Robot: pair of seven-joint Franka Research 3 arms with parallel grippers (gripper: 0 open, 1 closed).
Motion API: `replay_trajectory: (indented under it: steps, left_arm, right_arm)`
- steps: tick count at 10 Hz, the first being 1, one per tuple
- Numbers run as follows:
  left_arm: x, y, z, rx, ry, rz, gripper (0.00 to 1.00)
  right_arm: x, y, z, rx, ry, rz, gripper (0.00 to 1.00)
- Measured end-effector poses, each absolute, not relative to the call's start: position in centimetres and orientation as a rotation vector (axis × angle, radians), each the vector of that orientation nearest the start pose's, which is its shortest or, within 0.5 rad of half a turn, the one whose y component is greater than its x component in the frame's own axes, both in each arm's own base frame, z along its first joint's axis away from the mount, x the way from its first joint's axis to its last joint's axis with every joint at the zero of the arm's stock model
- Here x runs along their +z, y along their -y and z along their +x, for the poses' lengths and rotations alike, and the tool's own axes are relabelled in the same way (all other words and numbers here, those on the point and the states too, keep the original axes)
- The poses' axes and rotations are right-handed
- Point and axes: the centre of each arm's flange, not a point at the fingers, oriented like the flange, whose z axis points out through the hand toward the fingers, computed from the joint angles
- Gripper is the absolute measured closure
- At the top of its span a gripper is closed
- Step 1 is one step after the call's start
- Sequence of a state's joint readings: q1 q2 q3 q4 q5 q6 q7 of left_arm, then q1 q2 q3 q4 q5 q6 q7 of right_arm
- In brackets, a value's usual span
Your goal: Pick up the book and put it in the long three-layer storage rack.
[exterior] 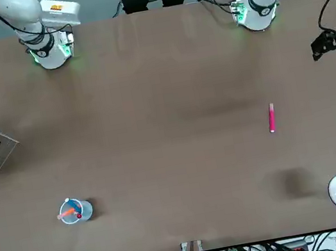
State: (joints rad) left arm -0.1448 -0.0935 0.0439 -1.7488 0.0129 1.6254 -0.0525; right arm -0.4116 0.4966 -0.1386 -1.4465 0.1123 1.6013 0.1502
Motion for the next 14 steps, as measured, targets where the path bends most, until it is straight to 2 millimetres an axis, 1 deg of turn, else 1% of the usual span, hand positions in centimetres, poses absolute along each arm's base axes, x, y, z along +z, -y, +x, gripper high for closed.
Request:
replay_trajectory:
  steps: [3,4,9,14]
  left_arm:
    - [59.1,3.0,52.5,0.061,-0.022,-3.124,0.0]
    - [59.0,2.8,52.5,0.064,-0.018,-3.122,0.0]
    - [58.6,3.1,52.5,0.078,-0.027,-3.119,0.0]
    - [58.2,3.0,52.6,0.08,-0.024,-3.119,0.0]
  right_arm:
    - [38.5,32.5,58.2,0.462,-1.073,-2.808,0.85]
    - [38.4,32.6,58.3,0.462,-1.076,-2.808,0.85]
    - [36.6,33.0,58.8,0.484,-1.081,-2.806,0.85]
    - [36.5,32.9,59.1,0.479,-1.077,-2.809,0.85]
